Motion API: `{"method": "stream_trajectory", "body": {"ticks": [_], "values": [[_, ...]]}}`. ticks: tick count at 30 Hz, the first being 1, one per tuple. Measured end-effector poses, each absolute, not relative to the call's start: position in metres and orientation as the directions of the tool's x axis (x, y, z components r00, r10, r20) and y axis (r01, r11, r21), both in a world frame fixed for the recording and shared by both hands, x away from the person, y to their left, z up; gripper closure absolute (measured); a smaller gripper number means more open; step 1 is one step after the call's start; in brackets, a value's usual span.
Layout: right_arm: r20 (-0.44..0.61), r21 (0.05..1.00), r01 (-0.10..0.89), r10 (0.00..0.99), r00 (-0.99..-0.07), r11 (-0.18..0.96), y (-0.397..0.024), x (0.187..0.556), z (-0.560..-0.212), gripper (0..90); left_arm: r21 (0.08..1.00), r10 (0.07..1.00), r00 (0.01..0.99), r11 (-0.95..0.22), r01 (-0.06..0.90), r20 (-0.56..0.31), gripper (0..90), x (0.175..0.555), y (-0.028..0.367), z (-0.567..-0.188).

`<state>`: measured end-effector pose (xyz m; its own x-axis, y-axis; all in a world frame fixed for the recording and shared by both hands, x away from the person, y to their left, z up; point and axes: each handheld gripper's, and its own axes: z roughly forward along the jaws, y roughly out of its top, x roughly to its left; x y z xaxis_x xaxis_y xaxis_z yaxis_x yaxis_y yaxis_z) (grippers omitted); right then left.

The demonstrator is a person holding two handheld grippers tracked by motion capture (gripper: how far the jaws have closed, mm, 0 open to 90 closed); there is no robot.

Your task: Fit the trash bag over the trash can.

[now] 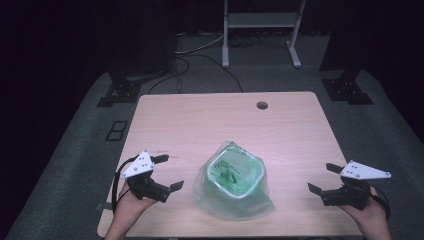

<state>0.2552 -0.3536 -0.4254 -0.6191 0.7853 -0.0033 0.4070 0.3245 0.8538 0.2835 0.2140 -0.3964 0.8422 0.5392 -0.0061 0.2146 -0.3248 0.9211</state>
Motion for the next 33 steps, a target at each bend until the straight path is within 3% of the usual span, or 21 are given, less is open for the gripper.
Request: {"method": "stream_trajectory", "body": {"ticks": [15, 23, 33], "values": [[-0.044, 0.814, 0.447, 0.806, -0.590, 0.371, -0.368, 0.254, -0.463, 2.5, 0.885, 0.603, 0.797, -0.350, 0.308, -0.038, 0.0, 0.280, 0.230, -0.445], [-0.021, 0.759, 0.528, 0.824, -0.566, 0.382, -0.372, 0.260, -0.483, 2.5, 0.794, 0.620, 0.782, -0.445, 0.415, -0.061, 0.0, 0.287, 0.226, -0.472], [0.008, 0.717, 0.573, 0.817, -0.576, 0.397, -0.373, 0.264, -0.489, 2.0, 0.725, 0.638, 0.769, -0.507, 0.466, -0.048, 0.0, 0.291, 0.225, -0.482]]}}
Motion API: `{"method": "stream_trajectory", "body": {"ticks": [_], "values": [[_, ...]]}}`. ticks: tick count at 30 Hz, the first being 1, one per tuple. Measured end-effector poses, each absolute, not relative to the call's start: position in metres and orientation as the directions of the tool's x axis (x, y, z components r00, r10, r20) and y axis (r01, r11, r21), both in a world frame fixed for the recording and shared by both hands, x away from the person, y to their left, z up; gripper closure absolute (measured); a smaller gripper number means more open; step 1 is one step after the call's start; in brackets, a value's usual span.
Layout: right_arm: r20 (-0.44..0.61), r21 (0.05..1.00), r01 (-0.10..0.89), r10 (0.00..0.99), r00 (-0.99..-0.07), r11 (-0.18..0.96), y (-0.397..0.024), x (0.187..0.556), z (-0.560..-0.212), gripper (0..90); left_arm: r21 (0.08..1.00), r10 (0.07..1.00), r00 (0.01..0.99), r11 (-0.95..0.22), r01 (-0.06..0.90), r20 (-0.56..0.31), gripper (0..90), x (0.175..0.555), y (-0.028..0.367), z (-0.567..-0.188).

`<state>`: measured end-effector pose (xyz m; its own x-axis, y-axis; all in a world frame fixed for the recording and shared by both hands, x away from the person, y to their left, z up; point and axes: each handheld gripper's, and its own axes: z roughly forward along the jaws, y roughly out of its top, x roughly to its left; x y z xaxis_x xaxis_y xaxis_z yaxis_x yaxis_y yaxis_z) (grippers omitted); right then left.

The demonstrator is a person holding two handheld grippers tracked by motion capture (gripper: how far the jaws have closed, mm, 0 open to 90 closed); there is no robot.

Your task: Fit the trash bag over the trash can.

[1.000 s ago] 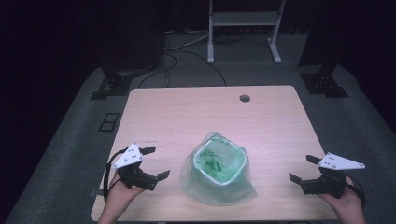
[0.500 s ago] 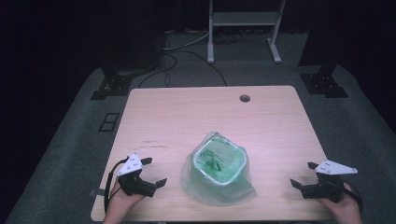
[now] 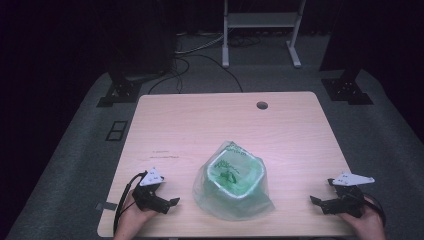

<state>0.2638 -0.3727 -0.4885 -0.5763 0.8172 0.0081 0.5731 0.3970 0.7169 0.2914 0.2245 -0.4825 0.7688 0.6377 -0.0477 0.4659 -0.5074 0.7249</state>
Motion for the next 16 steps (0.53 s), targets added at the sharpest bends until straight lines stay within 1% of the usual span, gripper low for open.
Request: {"method": "stream_trajectory", "body": {"ticks": [6, 16], "values": [[0.010, 0.716, 0.573, 0.814, -0.580, 0.399, -0.3725, 0.2635, -0.4885, 2.1, 0.714, 0.643, 0.765, -0.542, 0.443, 0.014, 0.0, 0.2902, 0.2227, -0.4839], [0.010, 0.716, 0.572, 0.814, -0.581, 0.399, -0.3725, 0.2634, -0.4886, 2.1, 0.714, 0.661, 0.750, -0.531, 0.456, 0.013, 0.0, 0.2883, 0.2219, -0.4840]]}}
